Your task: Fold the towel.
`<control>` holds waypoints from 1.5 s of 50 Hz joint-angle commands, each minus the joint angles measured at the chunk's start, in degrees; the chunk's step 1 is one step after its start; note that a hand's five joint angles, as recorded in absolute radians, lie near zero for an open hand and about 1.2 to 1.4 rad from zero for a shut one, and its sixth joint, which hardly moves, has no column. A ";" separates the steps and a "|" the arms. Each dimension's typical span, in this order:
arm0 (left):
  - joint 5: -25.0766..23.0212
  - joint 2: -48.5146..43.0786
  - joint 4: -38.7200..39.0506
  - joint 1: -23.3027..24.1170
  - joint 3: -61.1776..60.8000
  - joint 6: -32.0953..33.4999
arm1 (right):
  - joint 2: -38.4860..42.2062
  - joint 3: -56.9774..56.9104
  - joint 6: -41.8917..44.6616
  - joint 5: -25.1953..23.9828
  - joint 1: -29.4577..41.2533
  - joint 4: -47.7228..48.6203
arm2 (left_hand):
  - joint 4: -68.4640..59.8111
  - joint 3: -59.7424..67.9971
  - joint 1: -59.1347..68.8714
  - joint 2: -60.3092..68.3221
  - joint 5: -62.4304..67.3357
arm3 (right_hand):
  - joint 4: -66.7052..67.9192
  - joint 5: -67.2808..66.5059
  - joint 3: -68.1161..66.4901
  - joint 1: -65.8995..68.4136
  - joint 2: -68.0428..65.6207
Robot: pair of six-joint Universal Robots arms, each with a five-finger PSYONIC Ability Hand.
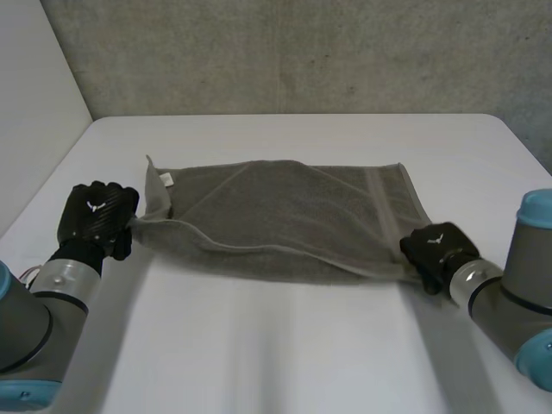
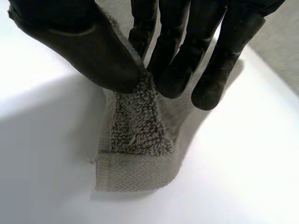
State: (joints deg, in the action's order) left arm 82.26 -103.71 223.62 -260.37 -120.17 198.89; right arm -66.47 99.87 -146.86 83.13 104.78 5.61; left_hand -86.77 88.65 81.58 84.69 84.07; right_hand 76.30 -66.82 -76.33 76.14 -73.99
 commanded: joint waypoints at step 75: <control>10.55 -30.14 -8.38 5.05 40.01 -2.54 | 33.08 -49.77 3.33 -5.61 -0.54 -4.47 | 76.06 -77.94 -70.87 -73.99 -83.36 | -66.30 66.82 66.33 -66.14 63.99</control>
State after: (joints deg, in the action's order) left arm 92.76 -130.86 215.95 -256.42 -84.57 196.34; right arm -36.60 52.94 -143.77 74.37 103.60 1.25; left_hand -45.18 47.08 45.55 46.92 47.16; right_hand 35.87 -25.49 -35.70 35.38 -33.71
